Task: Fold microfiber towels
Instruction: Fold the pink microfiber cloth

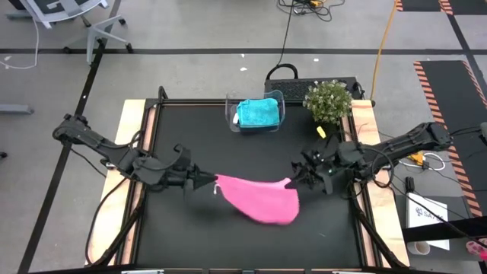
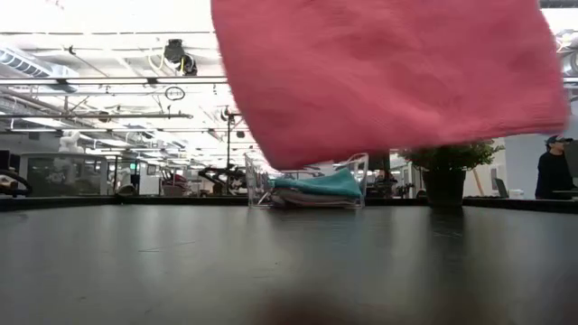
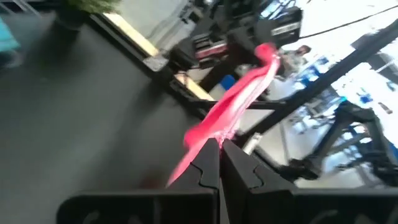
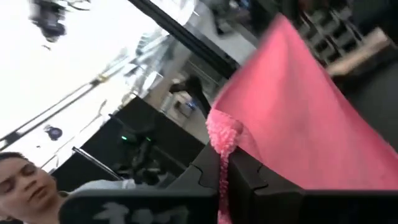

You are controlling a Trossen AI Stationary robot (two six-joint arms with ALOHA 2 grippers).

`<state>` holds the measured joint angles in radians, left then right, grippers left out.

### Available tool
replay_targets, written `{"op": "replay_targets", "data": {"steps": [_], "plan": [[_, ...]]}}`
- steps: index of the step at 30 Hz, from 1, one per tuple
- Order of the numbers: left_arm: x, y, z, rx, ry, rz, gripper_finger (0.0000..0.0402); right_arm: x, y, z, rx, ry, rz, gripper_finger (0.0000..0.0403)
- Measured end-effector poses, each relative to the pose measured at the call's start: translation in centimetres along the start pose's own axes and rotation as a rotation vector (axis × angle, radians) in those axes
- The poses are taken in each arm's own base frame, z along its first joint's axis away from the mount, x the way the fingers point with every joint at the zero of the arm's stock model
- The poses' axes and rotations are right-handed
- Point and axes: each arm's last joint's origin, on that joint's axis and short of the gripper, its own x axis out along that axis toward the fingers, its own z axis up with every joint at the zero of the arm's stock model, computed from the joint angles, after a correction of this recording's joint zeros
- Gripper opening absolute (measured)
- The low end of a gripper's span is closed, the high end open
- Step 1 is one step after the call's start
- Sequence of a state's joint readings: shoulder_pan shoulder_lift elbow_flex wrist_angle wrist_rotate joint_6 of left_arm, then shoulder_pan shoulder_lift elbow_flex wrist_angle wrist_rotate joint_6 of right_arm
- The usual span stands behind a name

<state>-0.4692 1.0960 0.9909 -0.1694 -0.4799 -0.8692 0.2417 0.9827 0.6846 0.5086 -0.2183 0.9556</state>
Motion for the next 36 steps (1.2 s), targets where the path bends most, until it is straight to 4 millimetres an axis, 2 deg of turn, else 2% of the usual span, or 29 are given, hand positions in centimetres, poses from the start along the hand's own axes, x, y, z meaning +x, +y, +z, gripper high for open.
{"op": "replay_targets", "data": {"steps": [5,9,13,17,21,25,29,36], "plan": [[-0.3,-0.9,-1.4,-0.081,0.043,-0.03,0.0001,0.7,-1.1,-2.5,0.147,0.126,-0.139,0.0],[-0.5,-1.6,-2.8,-0.191,0.072,-0.031,0.0001,1.6,-1.2,-4.1,0.24,0.185,-0.152,0.0],[0.1,-1.8,-3.9,-0.295,0.1,-0.007,0.0,1.8,-1.0,-4.6,0.269,0.188,-0.148,0.0],[0.6,-0.7,-4.2,-0.267,0.124,0.09,0.0,1.5,-2.2,-4.3,0.191,0.184,-0.245,0.0],[1.1,2.0,-3.9,-0.22,0.144,0.302,0.0,0.5,-4.9,-3.4,0.129,0.206,-0.449,0.0],[1.7,4.4,-2.6,-0.134,0.124,0.451,0.0,-0.9,-7.4,-1.4,0.011,0.189,-0.605,0.0],[2.6,6.0,-0.3,-0.027,0.072,0.486,0.0,-2.0,-8.8,1.4,-0.12,0.117,-0.635,0.0],[3.4,8.1,4.2,0.122,-0.047,0.475,0.0,-4.0,-10.0,5.5,-0.257,0.004,-0.59,0.0]]}}
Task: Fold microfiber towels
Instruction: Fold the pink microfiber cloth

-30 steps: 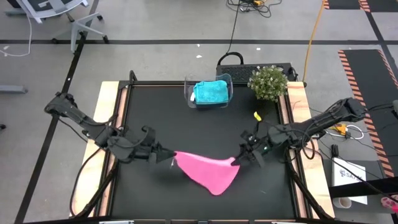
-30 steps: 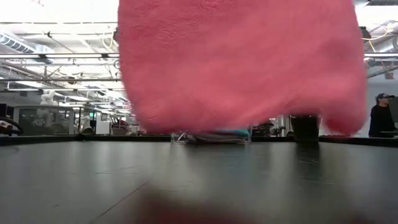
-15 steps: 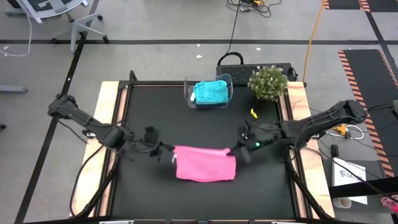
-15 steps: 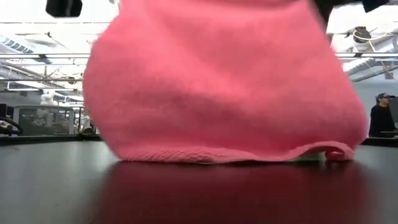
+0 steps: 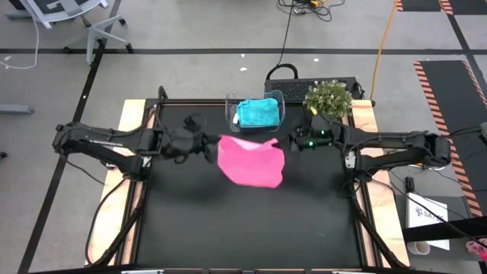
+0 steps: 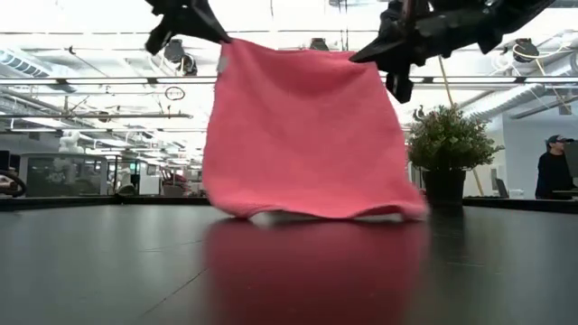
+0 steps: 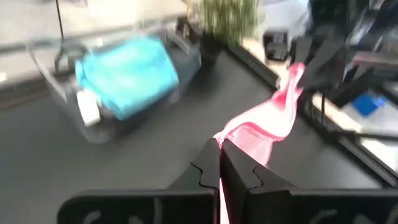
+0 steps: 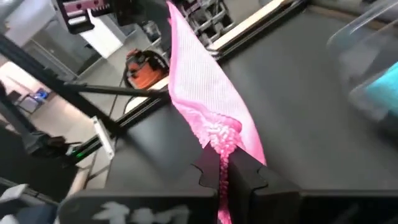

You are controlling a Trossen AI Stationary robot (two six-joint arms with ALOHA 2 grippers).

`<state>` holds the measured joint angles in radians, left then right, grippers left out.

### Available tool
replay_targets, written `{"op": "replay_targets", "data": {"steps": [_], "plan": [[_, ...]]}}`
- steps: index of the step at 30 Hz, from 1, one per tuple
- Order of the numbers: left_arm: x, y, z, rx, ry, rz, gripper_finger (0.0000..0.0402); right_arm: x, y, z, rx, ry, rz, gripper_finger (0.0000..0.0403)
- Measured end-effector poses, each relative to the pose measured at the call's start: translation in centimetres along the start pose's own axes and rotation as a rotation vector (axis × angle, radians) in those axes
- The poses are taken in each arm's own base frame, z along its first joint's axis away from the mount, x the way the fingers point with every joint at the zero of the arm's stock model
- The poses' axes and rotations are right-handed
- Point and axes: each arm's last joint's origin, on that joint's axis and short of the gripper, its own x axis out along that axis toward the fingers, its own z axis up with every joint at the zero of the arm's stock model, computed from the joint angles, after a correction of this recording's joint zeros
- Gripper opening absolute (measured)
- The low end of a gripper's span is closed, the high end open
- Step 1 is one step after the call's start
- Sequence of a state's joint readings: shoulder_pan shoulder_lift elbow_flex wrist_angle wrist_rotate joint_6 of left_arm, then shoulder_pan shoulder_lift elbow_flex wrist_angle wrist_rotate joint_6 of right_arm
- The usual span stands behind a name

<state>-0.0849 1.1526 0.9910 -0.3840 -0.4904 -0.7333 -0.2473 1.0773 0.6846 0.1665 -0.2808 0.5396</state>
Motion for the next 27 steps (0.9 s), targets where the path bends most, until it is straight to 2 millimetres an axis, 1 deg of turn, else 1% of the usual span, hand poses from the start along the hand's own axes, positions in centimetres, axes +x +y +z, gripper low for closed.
{"op": "replay_targets", "data": {"steps": [3,5,7,10,12,14,17,20,24,27], "plan": [[0.1,1.3,1.4,0.039,-0.028,0.026,0.0,-0.5,-0.7,1.4,-0.043,-0.031,-0.011,0.0],[0.1,1.7,2.5,0.05,-0.053,0.03,0.0,-0.9,-0.6,2.6,-0.088,-0.061,-0.021,0.0],[-0.2,2.3,3.1,0.077,-0.067,0.048,0.0,-1.2,-0.4,3.5,-0.145,-0.065,-0.03,0.0],[-1.0,2.3,4.6,0.096,-0.102,0.046,0.0,-1.9,0.3,5.4,-0.22,-0.058,-0.055,0.0],[-1.6,2.4,5.0,0.115,-0.086,0.062,0.0,-2.4,1.0,6.4,-0.256,-0.05,-0.077,0.0],[-2.1,2.0,5.6,0.111,-0.101,0.044,0.0,-2.6,1.4,6.7,-0.282,-0.014,-0.086,0.0],[-2.4,1.6,5.0,0.128,-0.054,0.039,0.0,-2.5,1.8,6.2,-0.281,0.044,-0.082,0.0],[-2.5,1.5,3.8,0.118,0.042,0.036,0.0,-2.1,1.9,4.7,-0.266,0.122,-0.079,0.0],[-1.7,1.4,0.8,0.075,0.198,0.068,0.0,-1.2,1.7,1.7,-0.205,0.213,-0.077,0.0],[-1.1,0.8,-1.2,0.023,0.272,0.05,0.0,-0.4,1.8,-0.8,-0.143,0.256,-0.039,0.0]]}}
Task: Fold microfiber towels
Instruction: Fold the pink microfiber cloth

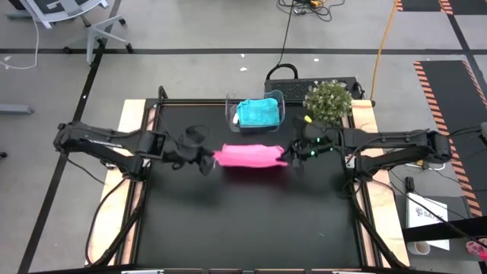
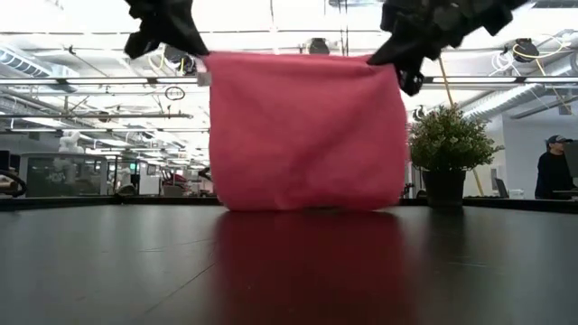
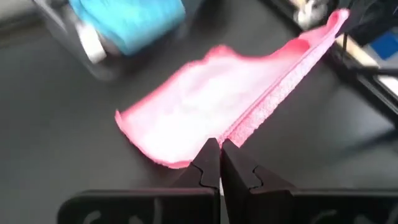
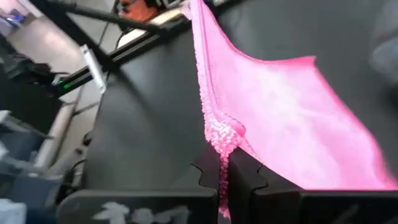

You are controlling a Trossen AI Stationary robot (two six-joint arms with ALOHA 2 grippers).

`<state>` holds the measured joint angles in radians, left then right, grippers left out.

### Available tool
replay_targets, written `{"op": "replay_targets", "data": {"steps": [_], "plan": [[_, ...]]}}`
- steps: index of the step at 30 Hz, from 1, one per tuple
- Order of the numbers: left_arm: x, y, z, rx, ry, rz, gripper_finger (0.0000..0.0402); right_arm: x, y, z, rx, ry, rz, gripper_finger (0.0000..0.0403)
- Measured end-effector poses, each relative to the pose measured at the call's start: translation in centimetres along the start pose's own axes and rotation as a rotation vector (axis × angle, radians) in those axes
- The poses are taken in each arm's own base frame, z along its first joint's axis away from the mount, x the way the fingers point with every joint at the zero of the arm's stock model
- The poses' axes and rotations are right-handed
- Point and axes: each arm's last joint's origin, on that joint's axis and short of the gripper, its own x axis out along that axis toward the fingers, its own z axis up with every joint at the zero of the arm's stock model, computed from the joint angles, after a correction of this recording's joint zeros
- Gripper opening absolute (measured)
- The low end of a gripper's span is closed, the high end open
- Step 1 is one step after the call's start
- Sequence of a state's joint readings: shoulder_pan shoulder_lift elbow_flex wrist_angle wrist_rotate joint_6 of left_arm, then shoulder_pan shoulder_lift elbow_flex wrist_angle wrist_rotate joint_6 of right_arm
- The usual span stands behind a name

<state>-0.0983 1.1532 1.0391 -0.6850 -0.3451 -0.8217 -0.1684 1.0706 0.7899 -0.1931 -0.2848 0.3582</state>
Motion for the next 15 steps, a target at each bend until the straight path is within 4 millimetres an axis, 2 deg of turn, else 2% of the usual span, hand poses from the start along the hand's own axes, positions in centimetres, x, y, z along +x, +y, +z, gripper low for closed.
{"op": "replay_targets", "data": {"steps": [8,12,15], "plan": [[2.8,-3.3,-5.1,-0.103,0.201,-0.05,0.0,2.5,2.1,-5.8,0.16,0.021,0.108,0.0],[4.1,-4.9,-7.2,-0.155,0.244,-0.052,0.0,3.1,2.9,-8.7,0.209,0.041,0.088,0.0],[5.1,-5.8,-8.2,-0.155,0.251,-0.062,0.0,3.2,3.5,-9.8,0.212,0.04,0.054,0.0]]}}
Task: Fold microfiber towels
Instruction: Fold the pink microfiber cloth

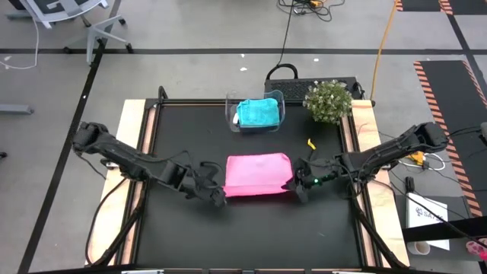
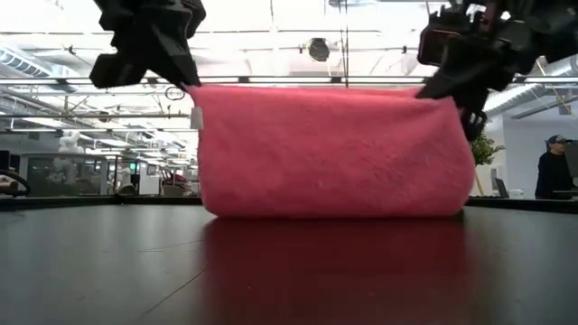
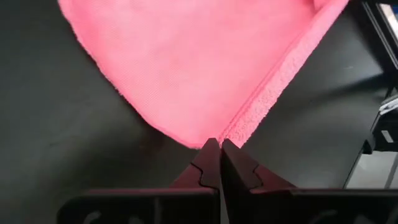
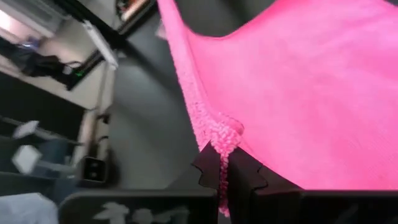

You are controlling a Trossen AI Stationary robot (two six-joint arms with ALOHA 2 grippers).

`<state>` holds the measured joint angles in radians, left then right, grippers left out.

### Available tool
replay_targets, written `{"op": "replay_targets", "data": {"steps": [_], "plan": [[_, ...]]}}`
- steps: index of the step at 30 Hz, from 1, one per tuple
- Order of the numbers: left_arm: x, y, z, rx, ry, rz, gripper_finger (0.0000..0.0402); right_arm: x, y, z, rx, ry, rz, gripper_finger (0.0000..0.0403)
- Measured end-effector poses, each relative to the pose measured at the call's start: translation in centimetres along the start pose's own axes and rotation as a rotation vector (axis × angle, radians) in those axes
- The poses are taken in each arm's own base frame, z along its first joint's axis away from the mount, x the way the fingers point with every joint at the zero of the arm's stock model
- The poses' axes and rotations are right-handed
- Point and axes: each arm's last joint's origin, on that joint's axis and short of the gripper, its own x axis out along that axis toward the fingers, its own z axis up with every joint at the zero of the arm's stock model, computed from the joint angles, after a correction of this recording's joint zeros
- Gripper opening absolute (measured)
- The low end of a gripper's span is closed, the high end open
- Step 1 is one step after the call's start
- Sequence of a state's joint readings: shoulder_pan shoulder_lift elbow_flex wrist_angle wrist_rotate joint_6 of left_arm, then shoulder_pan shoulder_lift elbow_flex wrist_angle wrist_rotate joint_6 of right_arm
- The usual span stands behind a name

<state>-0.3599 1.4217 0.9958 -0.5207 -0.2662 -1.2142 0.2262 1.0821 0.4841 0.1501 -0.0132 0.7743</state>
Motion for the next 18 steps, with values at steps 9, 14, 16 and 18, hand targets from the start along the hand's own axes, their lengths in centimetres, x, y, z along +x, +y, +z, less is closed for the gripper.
{"op": "replay_targets", "data": {"steps": [9,14,16,18], "plan": [[3.1,1.6,2.7,0.003,-0.095,0.138,0.0001,-0.1,-1.3,-0.2,-0.096,-0.073,-0.217,0.0],[3.7,3.1,5.5,0.015,-0.118,0.178,0.0001,-0.2,-2.5,0.0,-0.106,-0.054,-0.314,0.0],[3.8,3.6,6.2,0.018,-0.116,0.185,0.0001,-0.3,-2.9,0.1,-0.123,-0.045,-0.342,0.0],[3.8,3.9,6.7,0.011,-0.11,0.186,0.0002,-0.4,-3.3,0.3,-0.147,-0.055,-0.379,0.0]]}}
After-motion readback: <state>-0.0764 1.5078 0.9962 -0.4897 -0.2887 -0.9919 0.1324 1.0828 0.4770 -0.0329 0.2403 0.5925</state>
